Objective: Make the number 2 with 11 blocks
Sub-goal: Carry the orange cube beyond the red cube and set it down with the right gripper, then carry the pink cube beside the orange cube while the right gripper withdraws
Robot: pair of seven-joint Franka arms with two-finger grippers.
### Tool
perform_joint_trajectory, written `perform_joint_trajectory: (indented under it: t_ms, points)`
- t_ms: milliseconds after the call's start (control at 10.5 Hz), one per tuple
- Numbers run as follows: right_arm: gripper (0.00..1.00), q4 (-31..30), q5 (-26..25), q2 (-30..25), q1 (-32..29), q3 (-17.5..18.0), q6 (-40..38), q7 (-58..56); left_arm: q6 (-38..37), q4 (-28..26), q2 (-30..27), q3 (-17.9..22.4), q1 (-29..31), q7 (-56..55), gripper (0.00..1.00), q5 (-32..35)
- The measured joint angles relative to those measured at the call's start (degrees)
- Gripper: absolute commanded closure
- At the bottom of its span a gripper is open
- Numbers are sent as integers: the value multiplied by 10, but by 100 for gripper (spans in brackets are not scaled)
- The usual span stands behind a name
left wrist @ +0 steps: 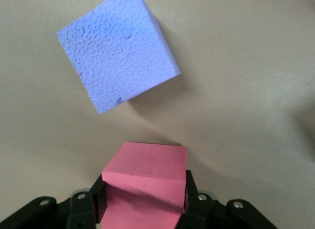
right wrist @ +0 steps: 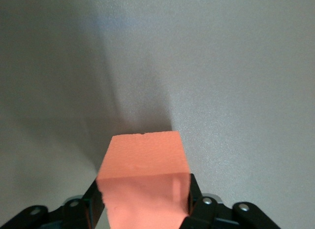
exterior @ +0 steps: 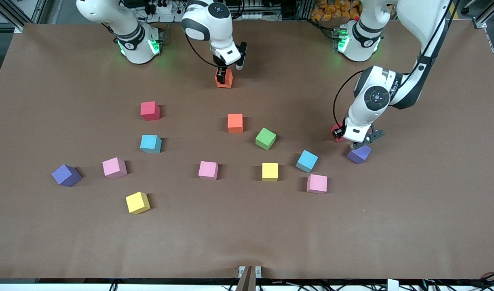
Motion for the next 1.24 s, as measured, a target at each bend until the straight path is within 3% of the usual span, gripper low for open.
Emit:
perform_joint_trajectory:
  t_ms: [191,286,381,667,1239]
  points:
    - [21,0,0,3,0,0,1,0,-2,1,-13,-16,0,-57,100,0]
    - [14,1,0,5,0,0,1,0,-3,1,-16,-22,0,-86,100,0]
    - [0,2,0,6,0,0,2,0,-3,1,-17,-27,0,-119,100,0]
    - [0,3,0,6,0,0,2,1,-8,1,-20,-63,0,-229,100,0]
    - [0,9,0,-3,0,-4,-16,1,-117,16,-94,-136,0,-346,100,-35]
